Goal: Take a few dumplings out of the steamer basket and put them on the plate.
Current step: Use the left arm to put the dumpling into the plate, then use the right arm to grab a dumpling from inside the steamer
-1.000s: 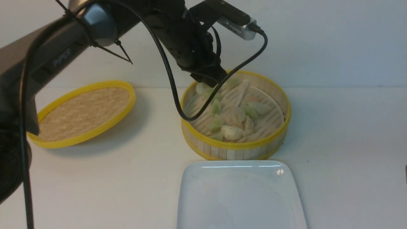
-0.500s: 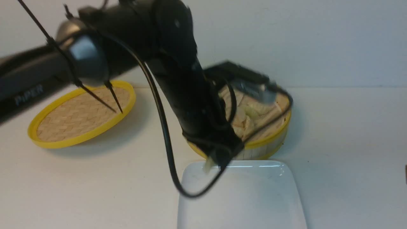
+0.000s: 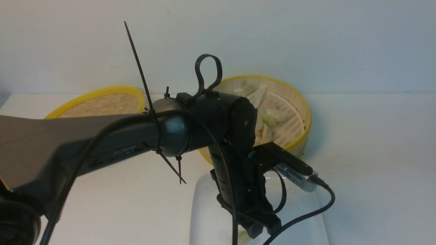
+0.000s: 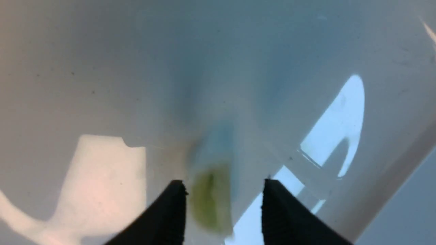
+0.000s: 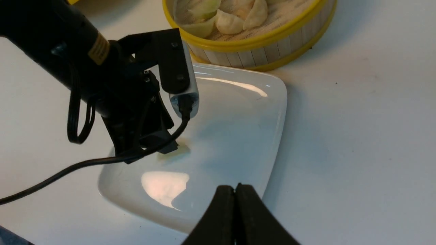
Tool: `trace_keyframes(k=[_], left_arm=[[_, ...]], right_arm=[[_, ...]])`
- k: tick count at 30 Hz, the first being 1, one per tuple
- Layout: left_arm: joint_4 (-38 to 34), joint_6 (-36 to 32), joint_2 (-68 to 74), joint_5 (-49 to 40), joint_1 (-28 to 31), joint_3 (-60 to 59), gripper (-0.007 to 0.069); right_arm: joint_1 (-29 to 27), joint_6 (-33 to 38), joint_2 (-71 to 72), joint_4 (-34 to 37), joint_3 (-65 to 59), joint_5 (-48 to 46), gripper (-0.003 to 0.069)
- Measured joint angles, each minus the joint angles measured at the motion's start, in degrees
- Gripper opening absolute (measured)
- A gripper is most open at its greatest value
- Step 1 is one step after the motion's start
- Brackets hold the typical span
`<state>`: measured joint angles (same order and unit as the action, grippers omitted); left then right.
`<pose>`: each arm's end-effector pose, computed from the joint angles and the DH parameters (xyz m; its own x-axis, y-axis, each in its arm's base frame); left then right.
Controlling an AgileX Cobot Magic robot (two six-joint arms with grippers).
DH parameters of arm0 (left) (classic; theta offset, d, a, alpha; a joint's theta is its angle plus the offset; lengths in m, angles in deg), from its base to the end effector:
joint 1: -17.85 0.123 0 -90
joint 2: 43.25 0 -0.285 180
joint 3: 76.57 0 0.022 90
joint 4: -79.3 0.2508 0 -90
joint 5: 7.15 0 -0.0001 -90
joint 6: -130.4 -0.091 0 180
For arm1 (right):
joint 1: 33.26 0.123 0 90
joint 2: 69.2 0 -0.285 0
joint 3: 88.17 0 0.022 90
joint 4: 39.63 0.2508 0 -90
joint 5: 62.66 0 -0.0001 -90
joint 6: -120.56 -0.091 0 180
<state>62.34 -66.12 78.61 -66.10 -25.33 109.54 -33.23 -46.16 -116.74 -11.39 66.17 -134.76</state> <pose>0.2730 -0.2873 0.1884 -0.6282 0.7647 -0.1439 0.7726 0.5912 -0.2314 0.0901 0.0410 0.3618 -0.7790 -0.0612 -0.6240 -0.3249 0.8907 0.3181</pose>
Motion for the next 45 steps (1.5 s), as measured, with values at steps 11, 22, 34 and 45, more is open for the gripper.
trace_keyframes(k=[11, 22, 34, 45], left_arm=[[13.0, 10.8, -6.6, -9.2, 0.0, 4.9, 0.0229], [27.7, 26.8, -35.5, -10.2, 0.1, -6.5, -0.0006], [22.8, 28.4, -58.1, -9.3, 0.1, -19.6, -0.0006], [22.9, 28.5, -64.8, -12.9, 0.1, -20.4, -0.0006]], right_arm=[[0.0, 4.0, -13.8, 3.8, 6.8, 3.0, -0.0015], [7.8, 11.2, -37.0, 5.8, 19.4, 7.2, -0.001], [18.6, 4.1, -65.5, -4.5, 36.5, 15.9, 0.0176], [19.8, -11.4, -83.0, -10.6, 47.2, 17.6, 0.0408]])
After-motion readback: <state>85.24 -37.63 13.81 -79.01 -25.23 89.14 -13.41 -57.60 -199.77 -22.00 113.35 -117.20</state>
